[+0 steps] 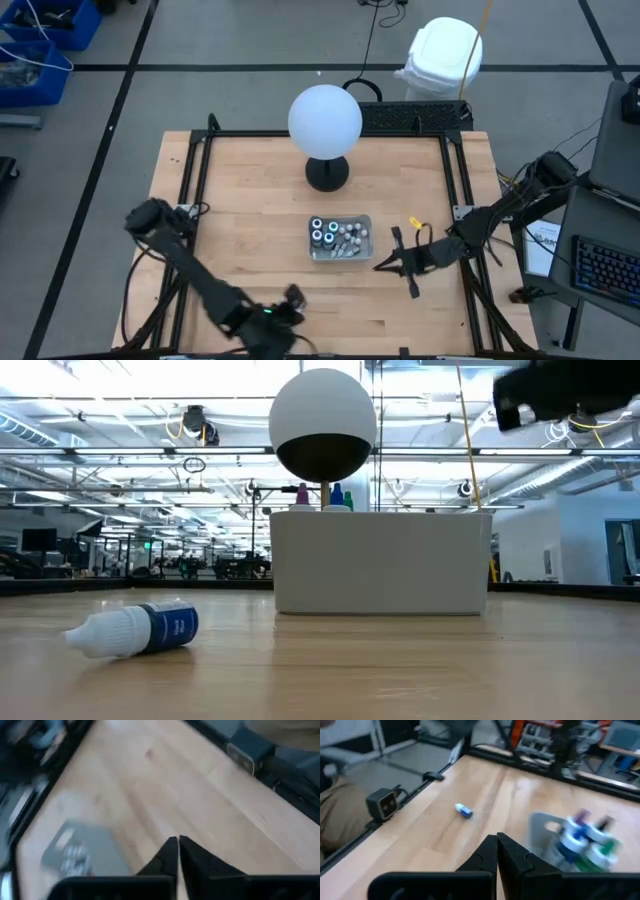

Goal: Pick & Place food coloring
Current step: Put the small blue food coloring bottle into the gray bin

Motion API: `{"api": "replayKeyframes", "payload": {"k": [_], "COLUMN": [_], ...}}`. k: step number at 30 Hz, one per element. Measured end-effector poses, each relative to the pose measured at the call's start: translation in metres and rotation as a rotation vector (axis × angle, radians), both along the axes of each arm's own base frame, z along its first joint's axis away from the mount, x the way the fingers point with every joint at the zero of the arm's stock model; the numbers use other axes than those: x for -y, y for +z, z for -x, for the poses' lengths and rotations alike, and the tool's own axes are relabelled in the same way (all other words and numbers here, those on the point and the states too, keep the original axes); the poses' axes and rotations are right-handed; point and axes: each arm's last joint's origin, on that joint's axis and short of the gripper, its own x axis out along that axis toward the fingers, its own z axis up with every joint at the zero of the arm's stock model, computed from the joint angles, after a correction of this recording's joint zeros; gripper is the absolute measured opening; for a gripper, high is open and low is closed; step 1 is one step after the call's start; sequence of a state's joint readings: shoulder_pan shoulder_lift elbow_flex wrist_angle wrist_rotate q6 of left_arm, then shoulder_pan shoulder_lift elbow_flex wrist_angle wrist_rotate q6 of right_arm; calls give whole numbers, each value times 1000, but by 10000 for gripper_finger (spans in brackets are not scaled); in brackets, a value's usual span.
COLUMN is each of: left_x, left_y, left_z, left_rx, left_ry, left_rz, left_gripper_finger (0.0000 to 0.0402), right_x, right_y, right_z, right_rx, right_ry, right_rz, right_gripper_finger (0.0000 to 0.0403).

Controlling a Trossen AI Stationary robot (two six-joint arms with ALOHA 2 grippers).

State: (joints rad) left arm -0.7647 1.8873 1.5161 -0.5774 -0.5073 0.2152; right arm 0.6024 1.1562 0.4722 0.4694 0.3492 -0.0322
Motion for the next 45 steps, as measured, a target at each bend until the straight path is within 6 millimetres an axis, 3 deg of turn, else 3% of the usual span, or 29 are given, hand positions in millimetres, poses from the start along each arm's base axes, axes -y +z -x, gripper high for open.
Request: {"api": "replayKeyframes", "payload": {"k": [5, 10, 14, 18, 25, 33, 45], "left_x": [-10, -26, -37, -44, -51, -51, -51], "left_y": [12, -5, -30, -54, -69, -71, -71], "left_z": [56, 95, 109, 117, 122, 123, 123], "left_rx": [129, 271, 338, 338, 341, 325, 327], "left_ry": [148, 208, 225, 215, 247, 213, 195], "left_rz": [128, 293, 367, 397, 466, 447, 420], "left_gripper_finger": [10, 4, 16, 12, 18, 40, 42], "right_x": [-28, -51, -72, -84, -86, -85, -83], "right_y": [15, 14, 14, 6, 4, -29, -31], "right_z": [-41, -94, -134, -167, -218, -239, -245], "right_rx": [-116, -255, -278, -396, -547, -578, -520], "right_ry": [5, 56, 158, 180, 236, 241, 289], "right_rz": [69, 155, 180, 239, 273, 452, 497], "right_gripper_finger": [0, 0, 14, 57, 151, 186, 180]}}
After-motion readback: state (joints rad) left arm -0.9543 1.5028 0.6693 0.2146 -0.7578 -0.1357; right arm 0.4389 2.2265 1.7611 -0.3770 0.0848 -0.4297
